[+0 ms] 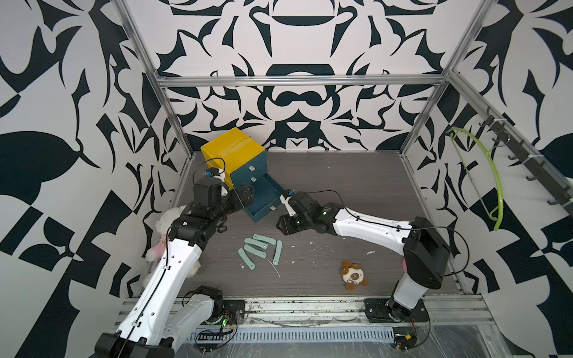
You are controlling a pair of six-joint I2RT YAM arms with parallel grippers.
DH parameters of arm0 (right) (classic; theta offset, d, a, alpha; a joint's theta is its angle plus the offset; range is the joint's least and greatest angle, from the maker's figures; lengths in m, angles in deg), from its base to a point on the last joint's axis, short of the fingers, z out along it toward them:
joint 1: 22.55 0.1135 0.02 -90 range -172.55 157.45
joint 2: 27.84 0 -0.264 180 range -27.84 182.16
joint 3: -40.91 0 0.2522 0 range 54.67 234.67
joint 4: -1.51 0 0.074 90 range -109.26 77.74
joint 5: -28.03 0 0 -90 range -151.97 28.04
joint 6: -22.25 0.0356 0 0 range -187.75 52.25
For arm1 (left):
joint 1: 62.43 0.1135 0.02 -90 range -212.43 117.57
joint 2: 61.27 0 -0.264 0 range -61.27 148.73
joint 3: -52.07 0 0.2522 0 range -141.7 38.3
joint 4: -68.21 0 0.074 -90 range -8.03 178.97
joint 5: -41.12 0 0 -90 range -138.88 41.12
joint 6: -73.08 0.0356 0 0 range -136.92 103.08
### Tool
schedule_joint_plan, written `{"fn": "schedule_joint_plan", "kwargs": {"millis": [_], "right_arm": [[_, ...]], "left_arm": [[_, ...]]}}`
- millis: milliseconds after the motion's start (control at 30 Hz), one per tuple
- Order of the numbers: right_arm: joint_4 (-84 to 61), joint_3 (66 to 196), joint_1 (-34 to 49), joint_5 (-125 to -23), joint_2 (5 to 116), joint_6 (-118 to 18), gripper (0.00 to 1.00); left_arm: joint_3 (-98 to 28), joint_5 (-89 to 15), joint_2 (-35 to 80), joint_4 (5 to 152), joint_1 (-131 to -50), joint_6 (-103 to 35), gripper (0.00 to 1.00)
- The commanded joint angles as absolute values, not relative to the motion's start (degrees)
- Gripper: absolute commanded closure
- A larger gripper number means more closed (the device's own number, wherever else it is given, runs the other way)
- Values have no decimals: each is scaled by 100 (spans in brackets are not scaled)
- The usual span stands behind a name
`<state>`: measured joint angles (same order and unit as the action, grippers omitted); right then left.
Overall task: Place the fruit knives into the drawer by color
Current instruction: Pick up the fruit knife from the center of the board.
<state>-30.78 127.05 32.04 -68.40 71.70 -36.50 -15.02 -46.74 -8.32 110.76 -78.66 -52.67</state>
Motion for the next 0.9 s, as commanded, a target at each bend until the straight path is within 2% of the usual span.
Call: {"fn": "schedule_joint_plan", "kwargs": {"millis": [0, 167, 400, 600, 867], "right_arm": [[-3953, 12999, 3482, -6553, 7425, -4151, 54], [-4085, 13142, 3864, -6397, 7892, -4024, 51], [-4286, 13379, 4305, -5578, 8346, -3907, 48], [-4170, 13428, 4390, -5499, 8369, -3794, 47], [-4181, 13514, 4408, -5906, 8574, -3607, 45]], "left_arm": [[-1056, -4521, -1213, 11021, -7937, -5577, 1], [-696, -4607, -1585, 11216, -7937, -5516, 1], [-394, -4450, -1644, 11144, -7939, -5531, 1], [-367, -4400, -1609, 11124, -7932, -5500, 1], [-285, -4393, -1583, 11093, -7931, -5498, 1]]}}
